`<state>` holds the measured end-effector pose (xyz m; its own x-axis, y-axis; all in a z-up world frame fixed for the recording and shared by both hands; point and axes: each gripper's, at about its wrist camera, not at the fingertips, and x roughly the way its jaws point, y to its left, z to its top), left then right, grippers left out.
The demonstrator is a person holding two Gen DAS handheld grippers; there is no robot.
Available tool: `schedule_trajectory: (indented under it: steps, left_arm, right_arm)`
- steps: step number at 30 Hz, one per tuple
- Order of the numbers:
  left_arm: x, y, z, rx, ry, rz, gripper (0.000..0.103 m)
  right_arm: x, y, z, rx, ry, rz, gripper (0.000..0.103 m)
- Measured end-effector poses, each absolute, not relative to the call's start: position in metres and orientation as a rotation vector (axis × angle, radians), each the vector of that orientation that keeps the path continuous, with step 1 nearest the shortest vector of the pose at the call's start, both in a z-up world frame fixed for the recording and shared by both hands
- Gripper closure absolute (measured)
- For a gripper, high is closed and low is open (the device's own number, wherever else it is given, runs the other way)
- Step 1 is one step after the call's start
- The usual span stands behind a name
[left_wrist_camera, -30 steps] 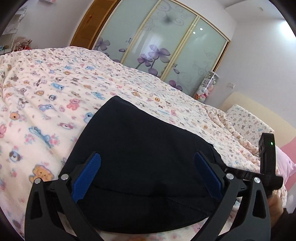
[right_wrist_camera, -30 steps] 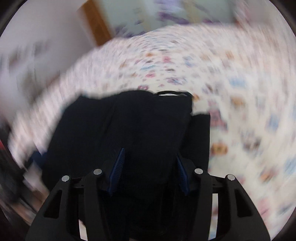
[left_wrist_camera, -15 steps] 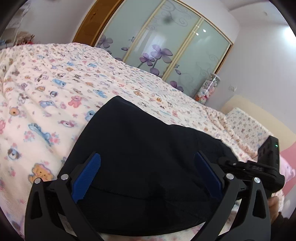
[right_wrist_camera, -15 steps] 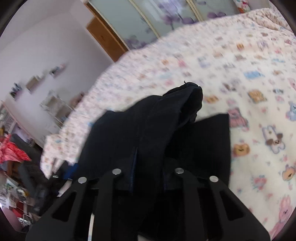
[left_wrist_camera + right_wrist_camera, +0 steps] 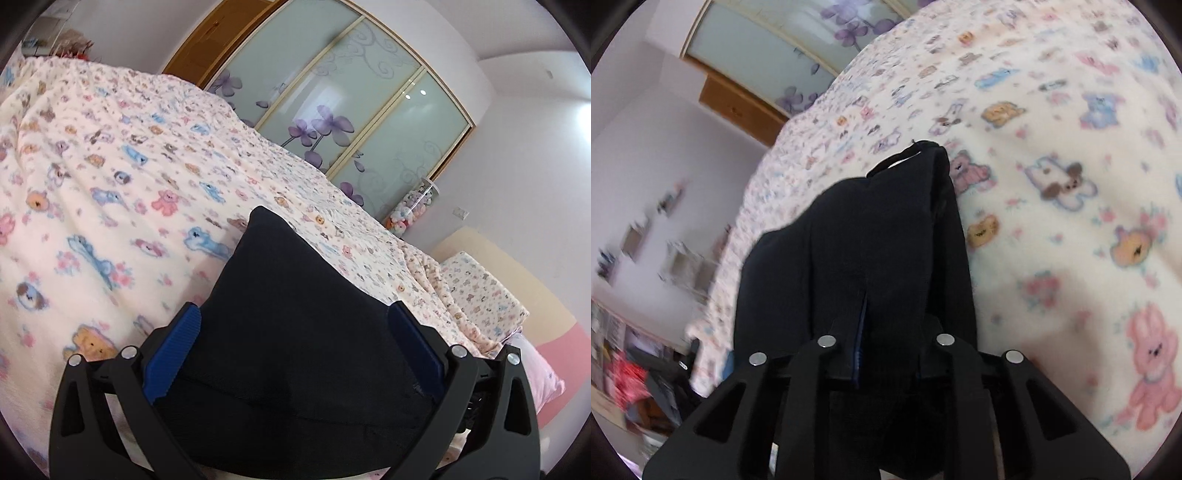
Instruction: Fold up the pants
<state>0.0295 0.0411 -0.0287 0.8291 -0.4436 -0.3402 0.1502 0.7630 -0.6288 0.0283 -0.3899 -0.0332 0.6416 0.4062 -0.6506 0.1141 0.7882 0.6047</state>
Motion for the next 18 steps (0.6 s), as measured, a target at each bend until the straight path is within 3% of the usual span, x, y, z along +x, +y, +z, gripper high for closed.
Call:
schedule_trajectory:
  steps: [4, 5, 6, 9, 12, 16, 18]
  left_arm:
    - [0.027, 0.036, -0.024, -0.599, 0.475, -0.381, 0.002]
    - [0.024, 0.033, -0.021, -0.584, 0.457, -0.406, 0.002]
    - [0.019, 0.03, -0.017, -0.567, 0.422, -0.43, 0.002]
    - [-0.002, 0.017, -0.002, -0.458, 0.291, -0.459, 0.002]
    - [-0.011, -0.004, 0.003, -0.339, 0.261, -0.512, 0.002]
    - [-0.002, -0.025, -0.006, -0.269, 0.366, -0.555, 0.002]
    - [0.012, -0.028, -0.018, -0.278, 0.479, -0.525, 0.002]
  right_arm:
    - [0.026, -0.373, -0.013, 0.469, 0.878, 0.125, 0.048]
    - [0.022, -0.373, -0.005, 0.431, 0.858, 0.101, 0.033]
    - [0.017, -0.374, 0.001, 0.399, 0.831, 0.068, 0.026]
    - [-0.004, -0.374, 0.03, 0.298, 0.689, 0.025, 0.026]
    - [-0.02, -0.356, 0.045, 0.302, 0.596, 0.393, 0.026]
    - [-0.022, -0.318, 0.029, 0.146, 0.709, 0.593, 0.026]
    - [-0.006, -0.31, -0.007, 0.095, 0.927, 0.563, 0.028]
